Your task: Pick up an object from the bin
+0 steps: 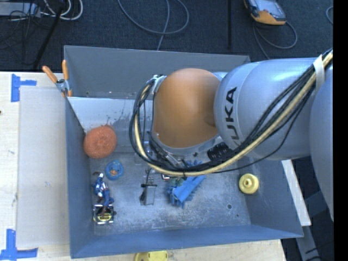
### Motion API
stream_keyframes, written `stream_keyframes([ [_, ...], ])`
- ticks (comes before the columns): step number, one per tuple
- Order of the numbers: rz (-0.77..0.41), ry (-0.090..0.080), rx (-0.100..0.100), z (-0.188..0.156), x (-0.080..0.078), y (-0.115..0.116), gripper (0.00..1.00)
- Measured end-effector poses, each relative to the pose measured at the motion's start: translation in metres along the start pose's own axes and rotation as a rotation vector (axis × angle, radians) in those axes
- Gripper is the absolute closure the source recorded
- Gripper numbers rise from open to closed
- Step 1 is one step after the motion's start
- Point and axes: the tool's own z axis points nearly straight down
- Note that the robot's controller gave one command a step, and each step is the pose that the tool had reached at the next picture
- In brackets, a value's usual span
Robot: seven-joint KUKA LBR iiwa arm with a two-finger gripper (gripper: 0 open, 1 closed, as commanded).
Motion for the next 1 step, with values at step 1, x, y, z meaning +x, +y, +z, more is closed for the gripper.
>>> stream_keyframes([
  [1,0.005,-0.007,-0.001,-0.0045,-0.0017,-0.0012,0.0],
])
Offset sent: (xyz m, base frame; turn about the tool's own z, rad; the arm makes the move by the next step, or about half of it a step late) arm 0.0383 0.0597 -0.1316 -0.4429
